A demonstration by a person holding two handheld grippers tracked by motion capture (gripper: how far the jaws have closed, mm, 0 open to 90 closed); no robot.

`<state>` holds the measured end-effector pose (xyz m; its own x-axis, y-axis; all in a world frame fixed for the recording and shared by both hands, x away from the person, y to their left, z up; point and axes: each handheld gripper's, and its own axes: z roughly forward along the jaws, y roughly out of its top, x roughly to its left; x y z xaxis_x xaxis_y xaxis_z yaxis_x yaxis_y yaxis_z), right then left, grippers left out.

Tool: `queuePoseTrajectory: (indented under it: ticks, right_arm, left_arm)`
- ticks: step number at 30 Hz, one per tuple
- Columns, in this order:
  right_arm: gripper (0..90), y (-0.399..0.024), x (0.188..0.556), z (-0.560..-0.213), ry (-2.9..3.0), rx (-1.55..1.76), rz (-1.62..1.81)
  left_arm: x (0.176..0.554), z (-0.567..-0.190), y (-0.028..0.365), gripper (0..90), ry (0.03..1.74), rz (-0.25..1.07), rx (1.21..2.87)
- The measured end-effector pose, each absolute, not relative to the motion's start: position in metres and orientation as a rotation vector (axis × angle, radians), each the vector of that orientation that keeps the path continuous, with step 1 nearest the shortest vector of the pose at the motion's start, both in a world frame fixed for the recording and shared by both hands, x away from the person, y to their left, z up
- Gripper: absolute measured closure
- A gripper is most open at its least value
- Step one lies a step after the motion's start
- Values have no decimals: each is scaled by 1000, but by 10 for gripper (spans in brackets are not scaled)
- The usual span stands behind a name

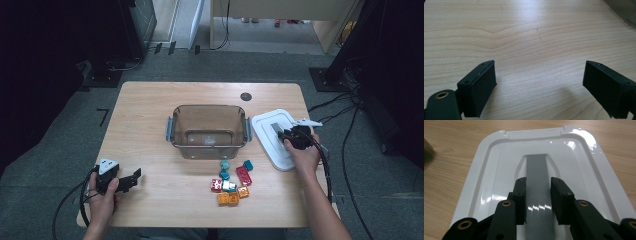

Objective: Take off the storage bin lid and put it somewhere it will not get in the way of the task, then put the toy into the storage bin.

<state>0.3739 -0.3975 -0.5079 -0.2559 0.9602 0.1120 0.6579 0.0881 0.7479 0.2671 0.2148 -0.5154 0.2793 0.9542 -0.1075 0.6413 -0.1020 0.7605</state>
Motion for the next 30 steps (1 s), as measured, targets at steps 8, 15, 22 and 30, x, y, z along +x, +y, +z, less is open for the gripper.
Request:
queuePoseTrajectory:
  ticks: [8,15,22,30]
  right_arm:
    - [435,-398,369,-496,1986,1571,1088]
    - [285,-385,346,-484,2041,1497,1134]
    - [290,-363,317,-474,2065,1416,1197]
    - [322,-335,297,-472,2090,1342,1236]
  left_arm:
    - [267,-515,215,114,1443,547,1827]
    - [267,-515,214,114,1437,550,1835]
    - [267,-516,214,115,1437,548,1842]
    - [267,-516,212,119,1431,559,1859]
